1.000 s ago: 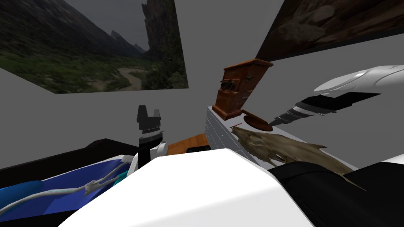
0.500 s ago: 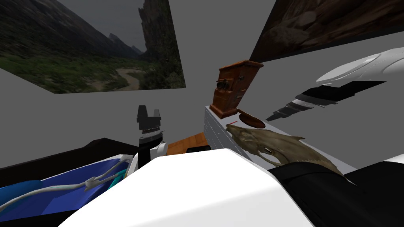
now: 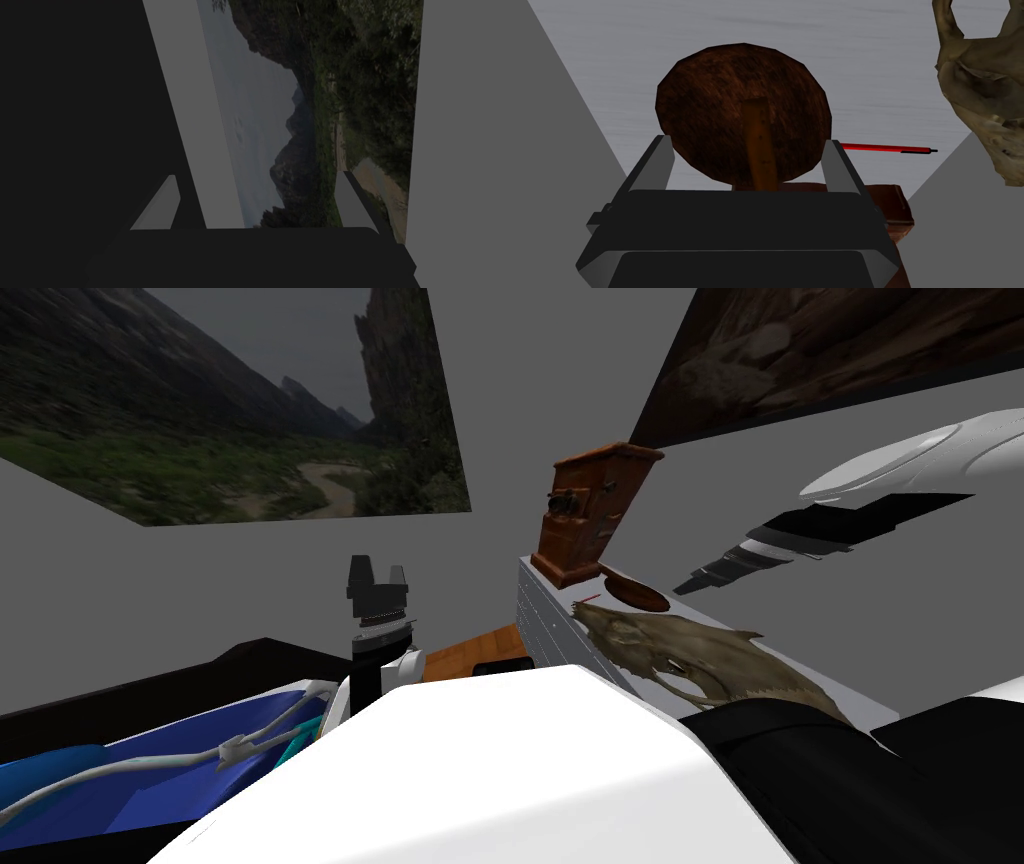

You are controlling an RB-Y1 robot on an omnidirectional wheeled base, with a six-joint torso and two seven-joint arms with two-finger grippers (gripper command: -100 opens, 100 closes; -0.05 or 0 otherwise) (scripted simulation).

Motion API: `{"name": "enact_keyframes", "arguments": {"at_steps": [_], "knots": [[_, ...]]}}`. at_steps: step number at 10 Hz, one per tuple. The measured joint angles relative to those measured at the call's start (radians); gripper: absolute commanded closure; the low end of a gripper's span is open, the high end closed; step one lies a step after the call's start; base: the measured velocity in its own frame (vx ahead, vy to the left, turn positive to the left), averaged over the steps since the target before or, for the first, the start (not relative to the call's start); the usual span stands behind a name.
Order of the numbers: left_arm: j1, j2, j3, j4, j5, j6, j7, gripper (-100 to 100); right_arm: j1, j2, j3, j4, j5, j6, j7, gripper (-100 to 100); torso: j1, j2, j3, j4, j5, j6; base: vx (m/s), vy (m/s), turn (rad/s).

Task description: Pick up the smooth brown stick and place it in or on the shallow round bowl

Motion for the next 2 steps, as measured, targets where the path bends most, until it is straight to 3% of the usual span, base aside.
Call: {"name": "enact_keyframes", "arguments": {"at_steps": [2], "knots": [[0.0, 0.0, 0.0, 0.0, 0.0, 0.0, 0.0, 0, 0.0, 0.0, 0.0, 0.0, 0.0, 0.0, 0.0, 0, 0.0, 0.0, 0.0, 0.0, 0.0, 0.0, 0.0, 0.0, 0.0]]}}
